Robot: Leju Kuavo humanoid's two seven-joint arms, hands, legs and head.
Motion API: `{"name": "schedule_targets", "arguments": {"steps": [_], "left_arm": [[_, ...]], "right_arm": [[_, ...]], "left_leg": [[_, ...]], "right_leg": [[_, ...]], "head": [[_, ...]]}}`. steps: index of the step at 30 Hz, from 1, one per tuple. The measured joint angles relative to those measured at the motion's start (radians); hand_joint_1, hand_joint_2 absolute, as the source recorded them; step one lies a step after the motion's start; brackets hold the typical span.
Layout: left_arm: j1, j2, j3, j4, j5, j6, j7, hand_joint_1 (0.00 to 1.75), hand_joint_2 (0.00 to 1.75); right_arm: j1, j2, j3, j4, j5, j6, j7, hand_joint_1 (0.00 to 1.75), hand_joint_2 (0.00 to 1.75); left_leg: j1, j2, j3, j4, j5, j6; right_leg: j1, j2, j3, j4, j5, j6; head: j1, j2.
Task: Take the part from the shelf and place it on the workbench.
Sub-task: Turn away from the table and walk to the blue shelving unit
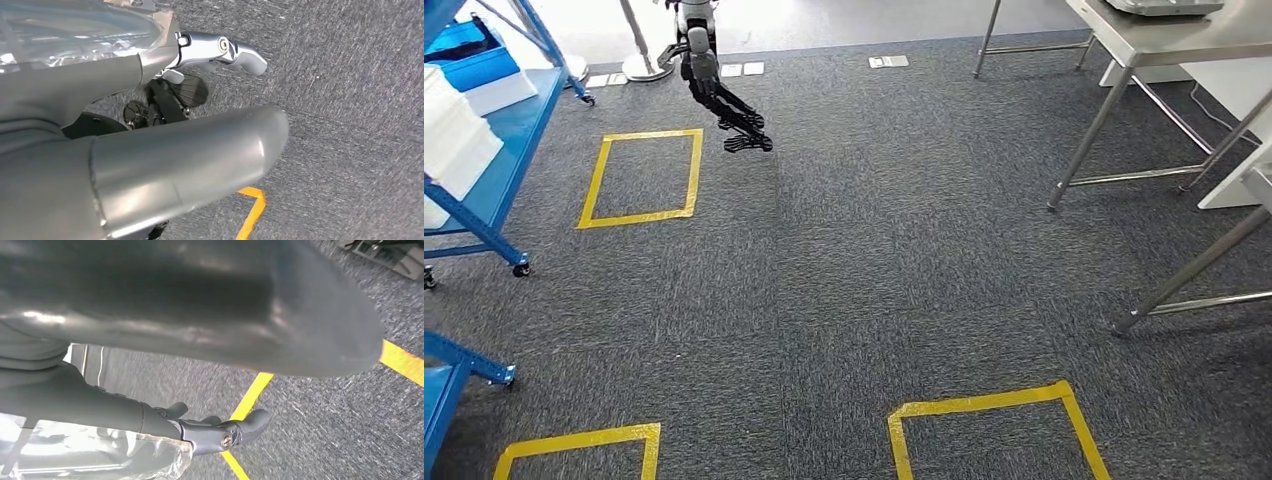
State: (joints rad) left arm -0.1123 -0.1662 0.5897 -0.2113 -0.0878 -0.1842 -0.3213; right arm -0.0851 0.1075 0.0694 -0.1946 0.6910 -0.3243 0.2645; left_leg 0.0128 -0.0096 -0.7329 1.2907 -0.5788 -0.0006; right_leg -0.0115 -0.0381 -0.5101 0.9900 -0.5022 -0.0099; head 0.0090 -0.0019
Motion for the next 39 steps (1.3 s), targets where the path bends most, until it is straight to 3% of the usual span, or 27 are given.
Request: {"name": "schedule_targets", "arguments": {"steps": [1, 2, 4, 6, 9, 11, 13, 15, 16, 17, 19, 20, 22, 24, 26, 28, 30, 31, 32, 33, 35, 36, 37, 39], "left_arm": [[0.000, 0.000, 0.000, 0.000, 0.000, 0.003, 0.001, 0.00, 0.00], [0.000, 0.000, 0.000, 0.000, 0.001, 0.006, 0.003, 0.00, 0.00], [-0.003, 0.000, 0.000, 0.000, 0.002, 0.012, 0.006, 0.00, 0.00], [-0.009, 0.000, 0.000, 0.000, 0.004, 0.015, 0.007, 0.00, 0.00], [-0.010, 0.000, 0.000, 0.000, 0.005, 0.015, 0.007, 0.00, 0.00], [-0.011, 0.000, 0.000, 0.000, 0.006, 0.016, 0.004, 0.00, 0.00], [-0.014, -0.001, 0.000, 0.000, 0.007, 0.015, 0.001, 0.00, 0.00], [-0.014, -0.003, 0.000, 0.001, 0.007, 0.015, 0.000, 0.00, 0.00], [-0.013, -0.003, 0.000, 0.001, 0.007, 0.015, 0.000, 0.00, 0.00], [-0.012, -0.003, 0.000, 0.001, 0.007, 0.015, 0.000, 0.00, 0.00], [-0.012, -0.004, 0.000, 0.001, 0.007, 0.015, 0.000, 0.00, 0.00], [-0.013, -0.004, 0.000, 0.001, 0.007, 0.015, 0.000, 0.00, 0.00], [-0.013, -0.004, 0.000, 0.001, 0.007, 0.015, 0.000, 0.00, 0.00], [-0.011, -0.004, 0.000, 0.001, 0.008, 0.015, -0.001, 0.00, 0.00], [-0.010, -0.003, 0.000, 0.001, 0.008, 0.015, -0.001, 0.00, 0.00], [-0.012, -0.003, 0.000, 0.001, 0.008, 0.016, -0.001, 0.00, 0.00], [-0.012, -0.004, 0.000, 0.001, 0.008, 0.015, -0.001, 0.00, 0.00], [-0.011, -0.004, 0.000, 0.001, 0.008, 0.015, -0.001, 0.00, 0.00], [-0.011, -0.004, 0.000, 0.001, 0.009, 0.015, -0.001, 0.00, 0.00], [-0.011, -0.004, 0.000, 0.001, 0.010, 0.015, -0.001, 0.00, 0.00], [-0.015, -0.004, 0.000, 0.001, 0.013, 0.016, -0.001, 0.00, 0.00], [-0.018, -0.004, 0.000, 0.001, 0.015, 0.016, -0.001, 0.00, 0.00], [-0.021, -0.004, 0.000, 0.001, 0.016, 0.017, -0.001, 0.00, 0.00], [-0.023, -0.004, 0.000, 0.001, 0.018, 0.019, -0.001, 0.00, 0.00]], "right_arm": [[-0.001, -0.001, 0.000, 0.000, 0.002, 0.000, 0.001, 0.00, 0.00], [-0.003, -0.001, 0.000, 0.000, 0.005, 0.000, 0.004, 0.00, 0.00], [-0.008, -0.001, 0.000, 0.000, 0.014, 0.000, 0.008, 0.00, 0.00], [-0.012, -0.002, 0.000, 0.000, 0.021, 0.001, 0.010, 0.00, 0.00], [-0.019, -0.002, 0.000, 0.000, 0.027, 0.002, 0.010, 0.00, 0.00], [-0.022, -0.001, 0.000, -0.001, 0.029, 0.002, 0.009, 0.00, 0.00], [-0.023, -0.002, 0.000, -0.001, 0.030, 0.002, 0.007, 0.00, 0.00], [-0.022, -0.003, 0.000, -0.001, 0.031, 0.002, 0.007, 0.00, 0.00], [-0.021, -0.004, 0.000, -0.001, 0.031, 0.002, 0.007, 0.00, 0.00], [-0.021, -0.004, 0.000, -0.001, 0.032, 0.002, 0.007, 0.00, 0.00], [-0.023, -0.006, 0.000, -0.001, 0.034, 0.002, 0.008, 0.00, 0.00], [-0.024, -0.007, 0.000, -0.001, 0.034, 0.002, 0.008, 0.00, 0.00], [-0.028, -0.007, 0.000, -0.001, 0.035, 0.002, 0.008, 0.00, 0.00], [-0.031, -0.007, 0.000, -0.001, 0.035, 0.002, 0.008, 0.00, 0.00], [-0.031, -0.007, 0.000, -0.001, 0.036, 0.002, 0.008, 0.00, 0.00], [-0.030, -0.007, 0.000, -0.001, 0.036, 0.002, 0.008, 0.00, 0.00], [-0.028, -0.008, 0.000, -0.001, 0.036, 0.002, 0.008, 0.00, 0.00], [-0.028, -0.009, 0.000, -0.001, 0.036, 0.002, 0.008, 0.00, 0.00], [-0.029, -0.009, 0.000, -0.001, 0.036, 0.002, 0.008, 0.00, 0.00], [-0.031, -0.009, 0.000, -0.001, 0.036, 0.002, 0.008, 0.00, 0.00], [-0.034, -0.009, 0.000, -0.001, 0.037, 0.002, 0.008, 0.00, 0.00], [-0.036, -0.008, 0.000, -0.001, 0.040, 0.003, 0.009, 0.00, 0.00], [-0.037, -0.008, 0.000, -0.001, 0.042, 0.003, 0.010, 0.00, 0.00], [-0.041, -0.008, 0.000, -0.001, 0.048, 0.007, 0.014, 0.00, 0.00]], "left_leg": [[0.002, 0.005, 0.002, 0.000, 0.009, -0.001], [0.003, 0.012, 0.025, -0.038, 0.035, -0.001], [0.002, 0.047, 0.101, -0.172, 0.091, 0.001], [-0.004, 0.074, 0.145, -0.254, 0.112, 0.010], [-0.011, 0.051, 0.148, -0.273, 0.117, 0.030], [-0.007, 0.030, 0.151, -0.284, 0.126, 0.047], [-0.004, 0.007, 0.149, -0.288, 0.132, 0.057], [-0.005, -0.019, 0.146, -0.288, 0.134, 0.058], [-0.004, -0.032, 0.146, -0.287, 0.135, 0.057], [-0.004, -0.045, 0.146, -0.286, 0.136, 0.055], [-0.004, -0.069, 0.146, -0.283, 0.137, 0.048], [-0.005, -0.079, 0.144, -0.280, 0.137, 0.043], [-0.007, -0.095, 0.138, -0.278, 0.139, 0.029], [-0.004, -0.105, 0.132, -0.280, 0.144, 0.016], [-0.002, -0.066, 0.113, -0.246, 0.120, 0.008], [-0.002, -0.012, 0.062, -0.132, 0.054, 0.003], [0.000, 0.002, 0.006, -0.007, 0.002, -0.002], [0.000, 0.005, -0.003, 0.015, 0.001, -0.002], [0.000, 0.008, 0.010, -0.006, 0.019, -0.001], [0.000, 0.016, 0.042, -0.062, 0.049, 0.001], [-0.005, 0.052, 0.117, -0.199, 0.100, 0.010], [-0.009, 0.066, 0.140, -0.243, 0.110, 0.016], [-0.013, 0.072, 0.148, -0.262, 0.112, 0.020], [-0.017, 0.054, 0.146, -0.270, 0.113, 0.030]], "right_leg": [[0.001, -0.011, 0.000, 0.000, -0.001, 0.000], [0.002, -0.021, 0.001, 0.000, -0.002, 0.000], [0.006, -0.039, 0.004, 0.002, -0.006, 0.004], [0.014, -0.056, 0.006, 0.003, -0.011, 0.013], [0.019, -0.078, 0.008, 0.005, -0.016, 0.027], [0.014, -0.039, -0.012, 0.054, -0.048, 0.031], [0.008, 0.016, -0.072, 0.183, -0.108, 0.026], [0.004, 0.033, -0.129, 0.298, -0.145, 0.030], [0.002, 0.034, -0.134, 0.306, -0.140, 0.039], [-0.001, 0.037, -0.120, 0.272, -0.119, 0.049], [-0.013, 0.064, -0.056, 0.128, -0.056, 0.070], [-0.017, 0.081, -0.031, 0.068, -0.032, 0.072], [-0.016, 0.100, -0.012, 0.016, -0.011, 0.061], [-0.014, 0.082, -0.009, 0.015, -0.004, 0.042], [-0.017, 0.062, -0.008, 0.012, 0.002, 0.026], [-0.012, 0.039, -0.009, 0.011, 0.003, 0.013], [-0.005, 0.012, -0.011, 0.011, 0.002, 0.009], [-0.003, 0.000, -0.011, 0.011, 0.001, 0.008], [-0.002, -0.011, -0.010, 0.011, 0.000, 0.007], [-0.001, -0.020, -0.009, 0.012, -0.001, 0.006], [0.004, -0.036, -0.006, 0.012, -0.004, 0.009], [0.008, -0.043, -0.006, 0.013, -0.006, 0.011], [0.011, -0.050, -0.006, 0.013, -0.008, 0.015], [0.016, -0.066, -0.005, 0.013, -0.011, 0.023]], "head": [[0.000, 0.000], [0.000, 0.000], [-0.001, 0.000], [0.000, 0.000], [0.004, 0.000], [0.004, 0.000], [0.006, 0.000], [0.008, 0.000], [0.008, 0.000], [0.008, 0.000], [0.008, 0.000], [0.008, 0.000], [0.006, 0.000], [0.004, 0.000], [0.002, 0.000], [-0.002, 0.000], [-0.004, 0.000], [-0.004, 0.000], [-0.004, 0.000], [-0.005, 0.000], [-0.005, 0.000], [-0.004, 0.000], [-0.004, 0.000], [-0.002, 0.000]]}}
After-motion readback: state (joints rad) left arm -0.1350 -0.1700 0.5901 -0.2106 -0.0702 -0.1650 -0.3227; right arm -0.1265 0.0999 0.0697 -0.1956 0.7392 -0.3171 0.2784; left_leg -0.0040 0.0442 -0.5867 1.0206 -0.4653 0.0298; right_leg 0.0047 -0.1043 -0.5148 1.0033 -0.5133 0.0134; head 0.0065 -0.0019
